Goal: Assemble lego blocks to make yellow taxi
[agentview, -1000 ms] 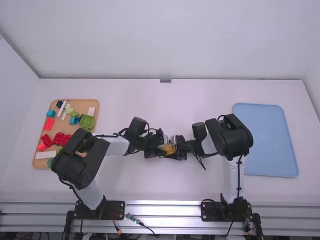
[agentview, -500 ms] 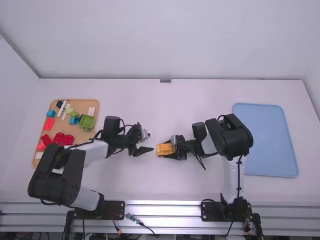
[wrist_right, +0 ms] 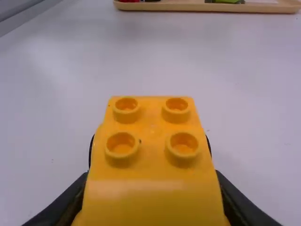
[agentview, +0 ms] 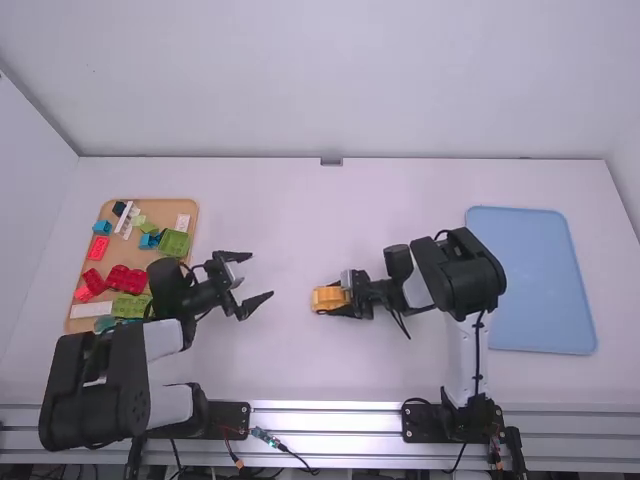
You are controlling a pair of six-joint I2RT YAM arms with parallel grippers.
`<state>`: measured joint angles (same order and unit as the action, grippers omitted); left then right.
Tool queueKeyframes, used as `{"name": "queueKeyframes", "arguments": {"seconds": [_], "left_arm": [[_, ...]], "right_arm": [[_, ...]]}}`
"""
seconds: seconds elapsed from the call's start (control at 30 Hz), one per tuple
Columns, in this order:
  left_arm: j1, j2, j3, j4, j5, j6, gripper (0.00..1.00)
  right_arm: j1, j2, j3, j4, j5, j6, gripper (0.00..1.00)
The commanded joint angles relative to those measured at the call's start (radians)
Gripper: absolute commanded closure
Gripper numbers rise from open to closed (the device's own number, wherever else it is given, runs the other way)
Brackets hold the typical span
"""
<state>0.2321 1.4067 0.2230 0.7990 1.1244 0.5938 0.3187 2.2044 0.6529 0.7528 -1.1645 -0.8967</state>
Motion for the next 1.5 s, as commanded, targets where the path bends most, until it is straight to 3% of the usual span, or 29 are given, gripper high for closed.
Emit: {"name": "queueKeyframes", "arguments": {"seconds": [0.0, 0.17, 0.4, 0.5, 0.63, 0.93, 1.13, 1.27, 1.47], "left_arm": [[0.010, -0.016, -0.058, 0.083, 0.038, -0.112, 0.01], [0.005, -0.016, -0.108, 0.225, -0.099, -0.286, 0.01], [0.002, 0.000, -0.017, 0.041, -0.161, -0.359, 0.01], [0.002, 0.000, 0.040, -0.105, -0.210, -0.362, 0.01], [-0.014, 0.000, 0.076, -0.190, -0.273, -0.362, 0.01], [-0.135, 0.000, 0.089, -0.059, -0.412, -0.484, 0.01], [-0.255, 0.000, 0.137, -0.111, -0.571, -0.496, 0.01], [-0.315, 0.000, 0.177, -0.201, -0.672, -0.492, 0.01], [-0.337, 0.000, 0.203, -0.243, -0.669, -0.492, 0.01]], "right_arm": [[0.008, 0.014, 0.023, -0.005, 0.009, 0.037, 0.61], [-0.040, 0.006, 0.045, 0.011, 0.009, 0.170, 0.62], [-0.185, -0.155, -0.035, -0.005, 0.054, 0.210, 0.64], [-0.273, -0.294, -0.079, -0.022, 0.260, 0.372, 0.64], [-0.376, -0.473, -0.119, -0.145, 0.507, 0.426, 0.65], [-0.587, -0.722, -0.136, -0.388, 0.832, 0.470, 0.69], [-0.732, -0.731, -0.137, -0.421, 0.913, 0.606, 0.67], [-0.782, -0.708, -0.137, -0.424, 1.027, 0.639, 0.66], [-0.817, -0.655, -0.136, -0.414, 1.035, 0.604, 0.64]]}}
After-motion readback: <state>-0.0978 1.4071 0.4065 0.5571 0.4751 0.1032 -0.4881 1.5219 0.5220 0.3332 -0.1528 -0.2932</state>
